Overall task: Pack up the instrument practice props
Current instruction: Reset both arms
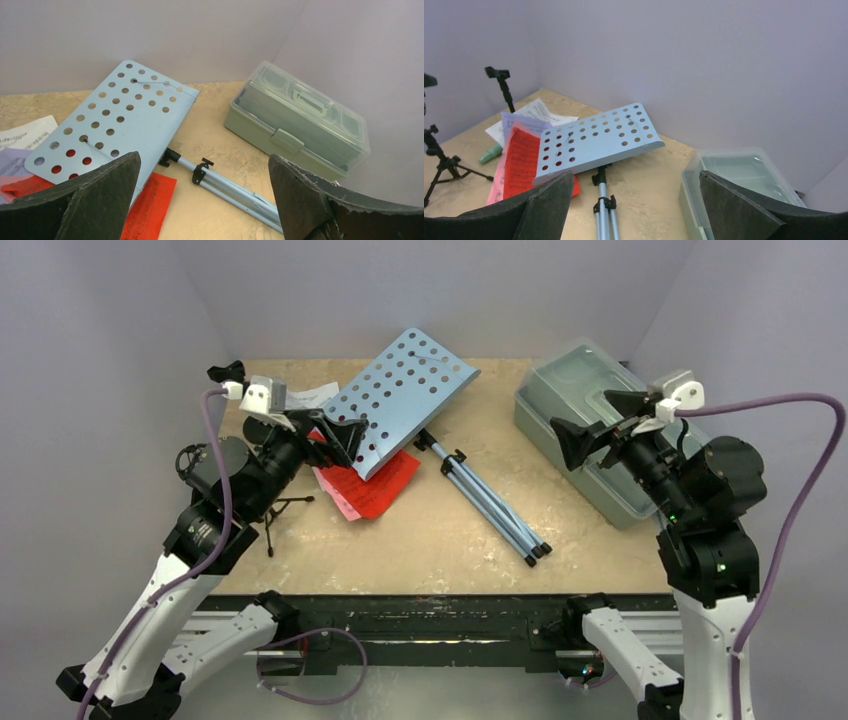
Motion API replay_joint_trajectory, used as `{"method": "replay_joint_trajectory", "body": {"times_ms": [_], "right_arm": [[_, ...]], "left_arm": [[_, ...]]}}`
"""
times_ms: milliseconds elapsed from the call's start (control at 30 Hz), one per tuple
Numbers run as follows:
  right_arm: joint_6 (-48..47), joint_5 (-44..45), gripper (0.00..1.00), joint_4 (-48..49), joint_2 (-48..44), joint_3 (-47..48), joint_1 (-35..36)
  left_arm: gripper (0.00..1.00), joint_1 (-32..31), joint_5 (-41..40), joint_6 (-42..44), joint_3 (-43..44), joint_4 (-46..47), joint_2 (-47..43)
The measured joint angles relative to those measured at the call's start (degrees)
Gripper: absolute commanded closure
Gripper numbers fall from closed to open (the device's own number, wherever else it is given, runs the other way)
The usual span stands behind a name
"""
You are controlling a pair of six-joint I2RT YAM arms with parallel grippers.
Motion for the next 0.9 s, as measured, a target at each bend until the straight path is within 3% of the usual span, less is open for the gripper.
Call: {"method": "replay_joint_trajectory", "body": {"times_ms": [300, 900], "right_arm": [[4.76, 7.13, 0.01, -1.53, -3.39, 0.55, -1.16], [5.62, 7.72, 0.01, -2.91, -7.04, -2.91, -1.46]], "left_arm": [[0.00, 0.00, 1.53, -0.09, 0.04, -2.10, 1.03], [0.00, 0.00, 3.98, -3.02, -0.55, -1.97, -0.72]]}}
